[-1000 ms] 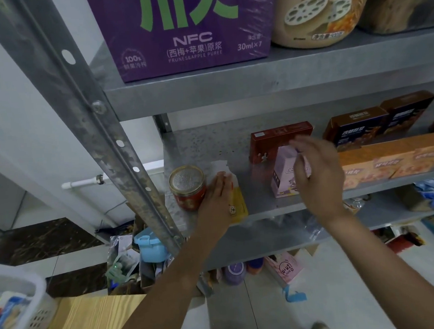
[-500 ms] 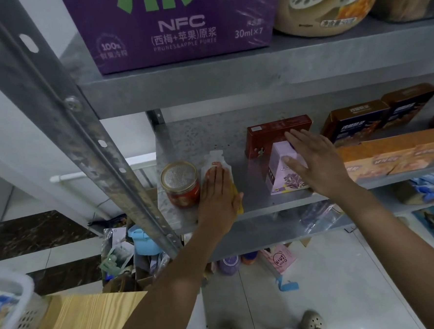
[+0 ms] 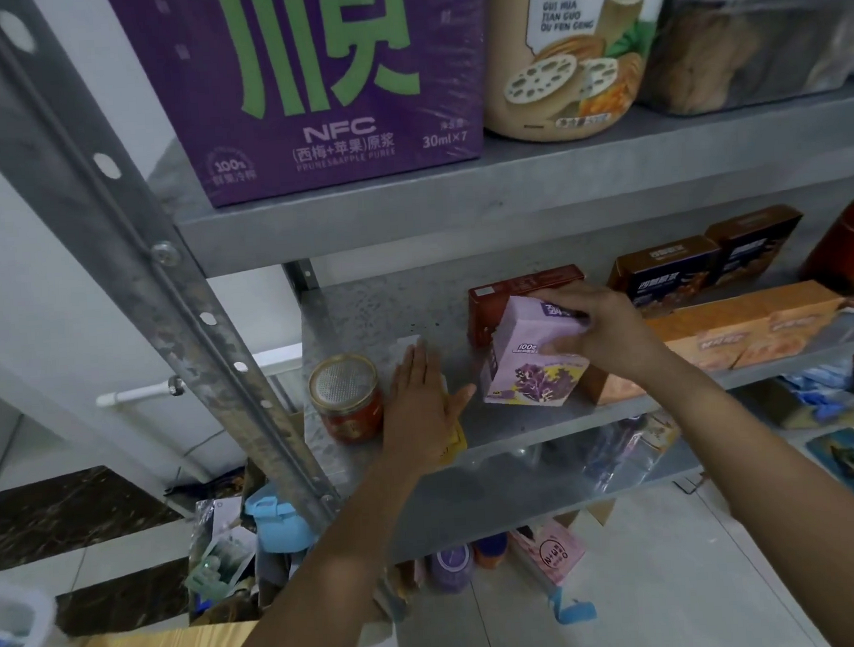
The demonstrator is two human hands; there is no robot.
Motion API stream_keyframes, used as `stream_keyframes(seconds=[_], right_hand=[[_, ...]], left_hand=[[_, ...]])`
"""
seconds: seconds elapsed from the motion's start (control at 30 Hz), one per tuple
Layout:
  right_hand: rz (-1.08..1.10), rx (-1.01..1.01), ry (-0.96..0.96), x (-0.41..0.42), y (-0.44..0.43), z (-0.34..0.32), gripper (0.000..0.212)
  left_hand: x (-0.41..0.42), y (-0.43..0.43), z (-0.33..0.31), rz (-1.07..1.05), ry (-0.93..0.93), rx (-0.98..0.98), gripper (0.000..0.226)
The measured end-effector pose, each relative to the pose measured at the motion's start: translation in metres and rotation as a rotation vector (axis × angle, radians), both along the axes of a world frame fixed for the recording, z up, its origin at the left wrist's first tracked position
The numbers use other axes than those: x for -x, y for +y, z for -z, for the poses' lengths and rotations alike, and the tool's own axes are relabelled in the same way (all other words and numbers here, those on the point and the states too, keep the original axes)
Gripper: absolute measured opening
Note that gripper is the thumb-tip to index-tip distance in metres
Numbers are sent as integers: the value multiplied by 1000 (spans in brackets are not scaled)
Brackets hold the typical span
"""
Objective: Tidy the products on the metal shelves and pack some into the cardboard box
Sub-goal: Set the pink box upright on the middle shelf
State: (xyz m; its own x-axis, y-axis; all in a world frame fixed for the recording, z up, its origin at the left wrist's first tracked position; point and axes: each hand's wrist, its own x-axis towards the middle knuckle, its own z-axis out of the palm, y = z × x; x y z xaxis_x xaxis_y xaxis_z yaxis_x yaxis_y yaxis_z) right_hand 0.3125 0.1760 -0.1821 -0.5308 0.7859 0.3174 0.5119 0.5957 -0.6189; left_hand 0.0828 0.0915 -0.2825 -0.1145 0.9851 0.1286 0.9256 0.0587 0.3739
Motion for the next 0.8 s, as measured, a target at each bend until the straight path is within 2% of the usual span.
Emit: stream_keyframes(seconds=[0.03, 0.13, 0.17, 0.27, 0.37, 0.43, 0.47, 0.53, 0.6, 0.63, 0.7, 0.77, 0.8], right_hand=[[-8, 45, 45, 0, -3, -8, 66], [-14, 233, 105, 1, -14, -35, 63], [6, 300, 129, 0, -17, -41, 59], [83, 387, 286, 1, -28, -47, 48], [113, 586, 630, -3, -39, -34, 53], [27, 793, 848, -6, -45, -17, 64], [-32, 893, 900, -6, -49, -8, 72], [-63, 1030, 946, -4, -58, 6, 91], [-40, 1069, 982, 0, -62, 16, 100], [-25, 1074, 998, 1, -65, 18, 97], [13, 1066, 1024, 4, -69, 21, 71], [65, 1050, 1007, 8, -71, 22, 45], [80, 1025, 979, 9, -71, 23, 46]], left_hand=[[-5, -3, -10, 41, -100, -56, 102], [-31, -16, -46, 263, -637, -48, 62], [-40, -21, -57, 277, -752, -29, 52], [-60, -28, -68, 164, -926, -26, 27], [-71, -37, -69, 22, -1137, 55, 35], [-75, -42, -65, -42, -1274, 141, 46], [-76, -45, -62, -48, -1320, 181, 50], [-82, -54, -56, -32, -1379, 272, 54], [-85, -62, -53, -40, -1446, 350, 53], [-86, -65, -52, -56, -1473, 388, 52], [-85, -69, -53, -61, -1433, 433, 48], [-83, -70, -52, -33, -1166, 427, 48], [-82, -72, -54, -25, -1053, 392, 55]])
